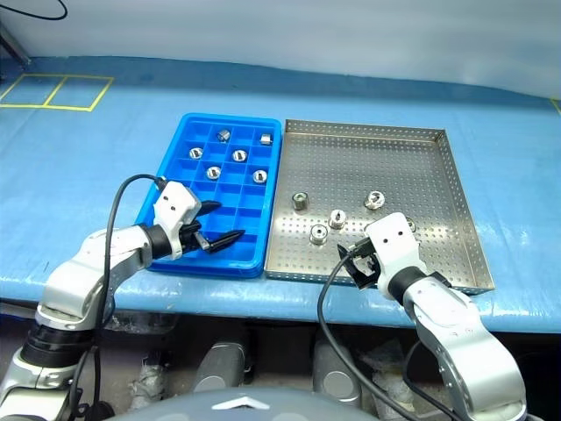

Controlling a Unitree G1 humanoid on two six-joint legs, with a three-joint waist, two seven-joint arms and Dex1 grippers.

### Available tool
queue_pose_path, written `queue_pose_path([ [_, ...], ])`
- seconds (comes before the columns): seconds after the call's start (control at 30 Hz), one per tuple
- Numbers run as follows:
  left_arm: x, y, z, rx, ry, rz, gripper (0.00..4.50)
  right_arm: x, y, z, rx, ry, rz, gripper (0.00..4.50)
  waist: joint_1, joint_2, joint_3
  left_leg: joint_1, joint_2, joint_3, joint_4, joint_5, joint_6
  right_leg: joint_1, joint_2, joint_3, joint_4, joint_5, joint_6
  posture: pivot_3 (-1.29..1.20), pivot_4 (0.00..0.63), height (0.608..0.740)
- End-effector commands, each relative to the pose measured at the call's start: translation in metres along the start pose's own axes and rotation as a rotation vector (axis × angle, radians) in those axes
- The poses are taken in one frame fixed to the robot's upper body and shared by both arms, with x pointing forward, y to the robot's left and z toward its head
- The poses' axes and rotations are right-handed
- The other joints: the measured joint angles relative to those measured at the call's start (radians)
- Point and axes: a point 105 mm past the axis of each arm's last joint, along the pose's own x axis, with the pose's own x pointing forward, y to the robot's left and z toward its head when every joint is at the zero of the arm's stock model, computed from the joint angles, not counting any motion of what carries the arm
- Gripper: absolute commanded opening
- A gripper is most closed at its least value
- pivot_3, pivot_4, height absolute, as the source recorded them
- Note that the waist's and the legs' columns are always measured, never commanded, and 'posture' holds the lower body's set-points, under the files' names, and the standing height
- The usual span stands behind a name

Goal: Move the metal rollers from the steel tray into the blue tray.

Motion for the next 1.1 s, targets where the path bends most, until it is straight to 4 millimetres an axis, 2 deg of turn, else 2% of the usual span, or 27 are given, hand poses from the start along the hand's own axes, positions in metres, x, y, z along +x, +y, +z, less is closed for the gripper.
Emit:
queue_pose_path([
  [0.03,-0.002,-0.002,0.013,0.053,-0.036,-0.007,4.5,-0.003,-0.001,0.01,-0.018,-0.045,-0.013,4.46,0.0,0.0,0.0,0.0,0.0,0.0,0.0,0.0,0.0,0.0,0.0,0.0,0.0,0.0,0.0,-0.04,0.15,0.74],
  [0.37,-0.001,-0.003,0.015,0.057,-0.04,-0.014,4.5,-0.004,0.001,0.01,-0.016,-0.043,-0.011,4.46,0.0,0.0,0.0,0.0,0.0,0.0,0.001,0.0,0.0,0.0,0.0,0.0,0.0,0.0,0.0,-0.05,0.15,0.74],
  [0.6,0.009,0.01,0.05,0.112,-0.126,-0.028,4.5,-0.004,0.001,0.012,-0.001,-0.057,-0.031,4.46,0.005,0.0,0.0,0.0,0.0,0.0,0.003,0.0,0.0,0.001,0.0,0.0,0.001,0.001,0.001,-0.06,0.15,0.74],
  [0.77,0.036,0.017,0.09,0.229,-0.149,-0.13,4.5,-0.004,0.0,0.014,0.011,-0.066,-0.044,4.46,0.008,-0.001,0.0,0.0,-0.001,0.0,0.004,0.0,0.0,0.002,0.0,0.0,0.001,0.001,0.002,-0.07,0.15,0.74],
  [0.87,0.067,0.018,0.108,0.306,-0.095,-0.212,4.5,-0.003,0.001,0.014,0.017,-0.074,-0.052,4.46,0.007,-0.001,0.0,0.0,-0.002,-0.001,0.004,0.0,0.001,0.003,0.0,0.001,0.0,0.002,0.003,-0.08,0.15,0.74],
  [1.03,0.11,0.01,0.11,0.382,0.045,-0.336,4.5,-0.004,0.003,0.013,0.037,-0.079,-0.071,4.46,-0.006,-0.001,0.0,-0.002,-0.002,0.0,0.004,0.0,0.003,0.002,0.0,0.002,0.0,0.002,0.004,-0.12,0.15,0.74],
  [1.1,0.121,0.007,0.108,0.404,0.092,-0.369,4.5,-0.005,0.003,0.011,0.044,-0.076,-0.082,4.46,-0.014,-0.001,0.0,-0.002,-0.003,0.0,0.004,-0.001,0.003,0.001,0.0,0.002,0.0,0.002,0.004,-0.14,0.15,0.74],
])
